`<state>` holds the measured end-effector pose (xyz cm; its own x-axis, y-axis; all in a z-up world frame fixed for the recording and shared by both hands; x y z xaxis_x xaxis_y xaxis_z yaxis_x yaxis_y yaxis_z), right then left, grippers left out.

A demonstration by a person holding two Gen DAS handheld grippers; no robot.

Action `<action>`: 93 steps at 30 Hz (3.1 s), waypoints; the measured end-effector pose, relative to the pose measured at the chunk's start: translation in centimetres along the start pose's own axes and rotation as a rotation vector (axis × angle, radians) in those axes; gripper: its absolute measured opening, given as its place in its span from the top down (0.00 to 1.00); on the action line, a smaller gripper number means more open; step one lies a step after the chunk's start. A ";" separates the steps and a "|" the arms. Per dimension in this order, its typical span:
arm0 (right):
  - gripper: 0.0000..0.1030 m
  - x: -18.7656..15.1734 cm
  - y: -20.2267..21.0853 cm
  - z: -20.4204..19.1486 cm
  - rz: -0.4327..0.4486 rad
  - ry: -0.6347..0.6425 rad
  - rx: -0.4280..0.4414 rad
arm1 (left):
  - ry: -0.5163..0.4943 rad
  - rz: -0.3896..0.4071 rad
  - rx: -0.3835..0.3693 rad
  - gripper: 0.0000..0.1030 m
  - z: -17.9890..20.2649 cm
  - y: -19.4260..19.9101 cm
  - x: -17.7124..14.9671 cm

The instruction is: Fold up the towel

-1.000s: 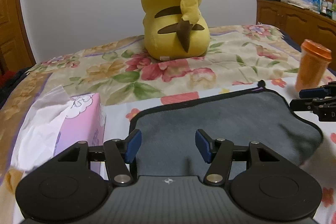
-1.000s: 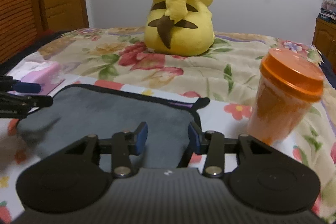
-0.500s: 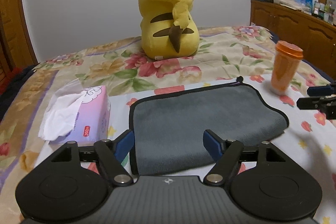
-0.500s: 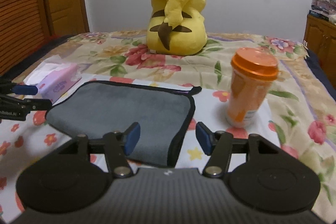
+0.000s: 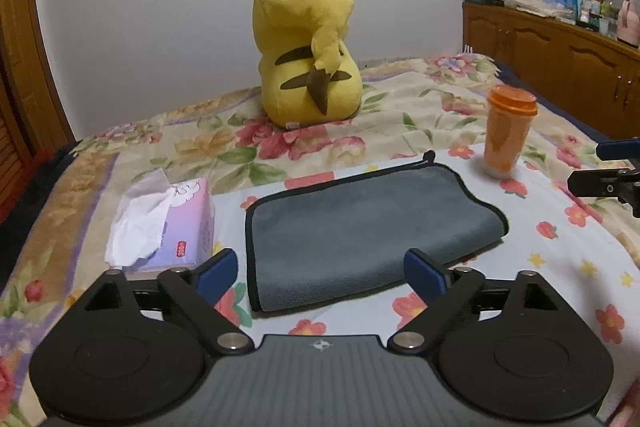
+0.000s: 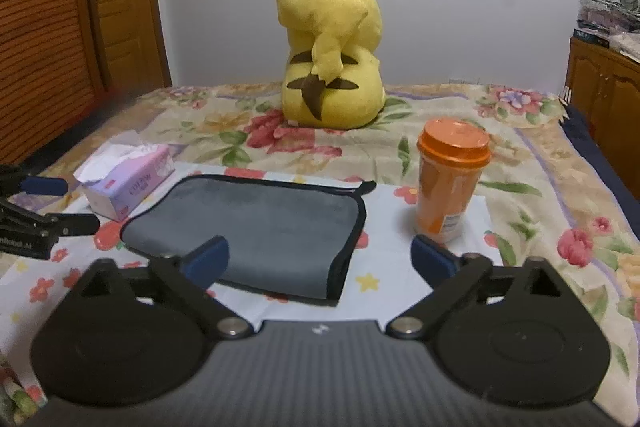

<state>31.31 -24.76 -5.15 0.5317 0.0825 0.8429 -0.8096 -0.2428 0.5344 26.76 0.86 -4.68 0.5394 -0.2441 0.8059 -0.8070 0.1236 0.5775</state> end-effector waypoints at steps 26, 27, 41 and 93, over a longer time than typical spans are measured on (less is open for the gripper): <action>0.00 -0.4 8.9 -2.4 0.055 0.004 -0.001 | 0.034 0.011 0.008 0.00 2.7 10.4 -1.2; 0.00 -0.6 9.2 -2.5 0.055 0.005 0.000 | 0.038 0.012 0.004 0.00 2.9 10.8 -1.4; 0.00 -3.1 12.1 -3.2 0.047 -0.013 -0.002 | 0.077 0.014 -0.043 0.00 5.4 14.4 -4.5; 0.00 -9.7 10.9 -5.4 -0.010 -0.028 -0.035 | 0.143 0.001 0.056 0.00 6.1 13.1 -10.8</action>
<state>15.97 -22.95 -7.18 0.5463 0.0580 0.8355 -0.8119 -0.2085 0.5453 8.89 -0.77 -6.56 0.5641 -0.1036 0.8192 -0.8175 0.0691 0.5717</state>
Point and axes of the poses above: each gripper's, at about its wrist camera, not at the fingertips, and y roughly against the way its jaws point, z to its right, x to its top, the point moved 5 cm from there along -y, roughly the way its jaws point, and after that the axes turned 1 degree about -y, right-handed, at the moved point
